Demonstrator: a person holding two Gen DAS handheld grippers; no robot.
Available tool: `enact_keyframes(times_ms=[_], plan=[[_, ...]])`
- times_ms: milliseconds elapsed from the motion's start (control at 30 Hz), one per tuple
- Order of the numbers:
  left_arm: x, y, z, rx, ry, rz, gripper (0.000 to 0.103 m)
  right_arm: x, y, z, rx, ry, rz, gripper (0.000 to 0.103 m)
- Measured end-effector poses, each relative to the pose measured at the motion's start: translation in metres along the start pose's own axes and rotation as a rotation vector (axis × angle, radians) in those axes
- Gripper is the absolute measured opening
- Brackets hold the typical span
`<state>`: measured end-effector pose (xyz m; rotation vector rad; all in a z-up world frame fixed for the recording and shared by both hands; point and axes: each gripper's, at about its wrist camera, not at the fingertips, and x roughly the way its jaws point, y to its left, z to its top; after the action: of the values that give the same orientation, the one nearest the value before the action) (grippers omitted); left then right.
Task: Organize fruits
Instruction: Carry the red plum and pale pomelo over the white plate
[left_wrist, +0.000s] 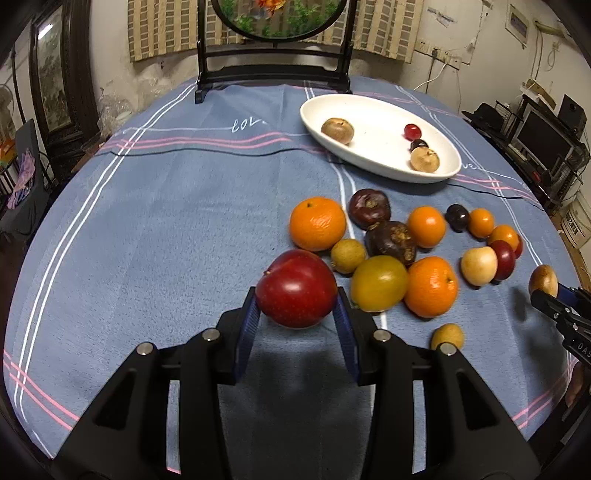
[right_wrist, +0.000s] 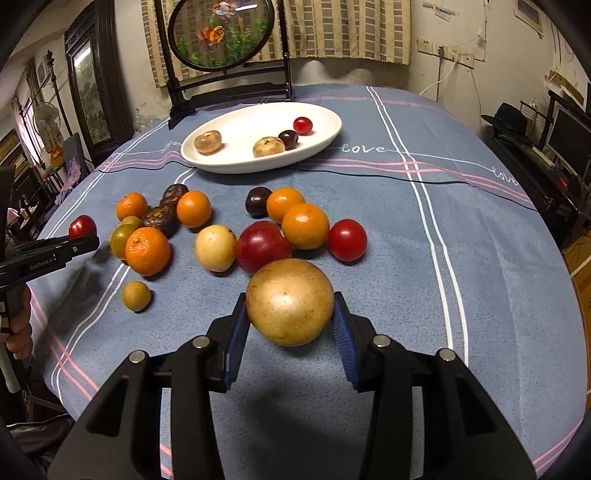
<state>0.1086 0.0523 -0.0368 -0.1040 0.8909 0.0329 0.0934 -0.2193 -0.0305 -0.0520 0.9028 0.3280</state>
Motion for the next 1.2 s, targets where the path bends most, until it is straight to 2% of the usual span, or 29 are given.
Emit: enact_keyframes(times_ms=[467,733,967,1200], plan=[[-0.019,-0.023,0.026,0.069,-0.068,-0.028,0.041,-0.012,0.021,0.022,-0.071,-0.054,0.056,0.044],[-0.02,-0.047,0.063,0.112,-0.113,-0.069,0.041,-0.014,0.042,0.062,-0.144,-0.11,0.075,0.044],[0.0,-0.067,0.095,0.146,-0.112,-0.068,0.041,0.004,0.055,0.096,-0.183,-0.113,0.107,0.044],[0.041,-0.076,0.125,0.136,-0.082,-0.074,0.041,0.047,0.051,0.136,-0.185,-0.076,0.053,0.044]])
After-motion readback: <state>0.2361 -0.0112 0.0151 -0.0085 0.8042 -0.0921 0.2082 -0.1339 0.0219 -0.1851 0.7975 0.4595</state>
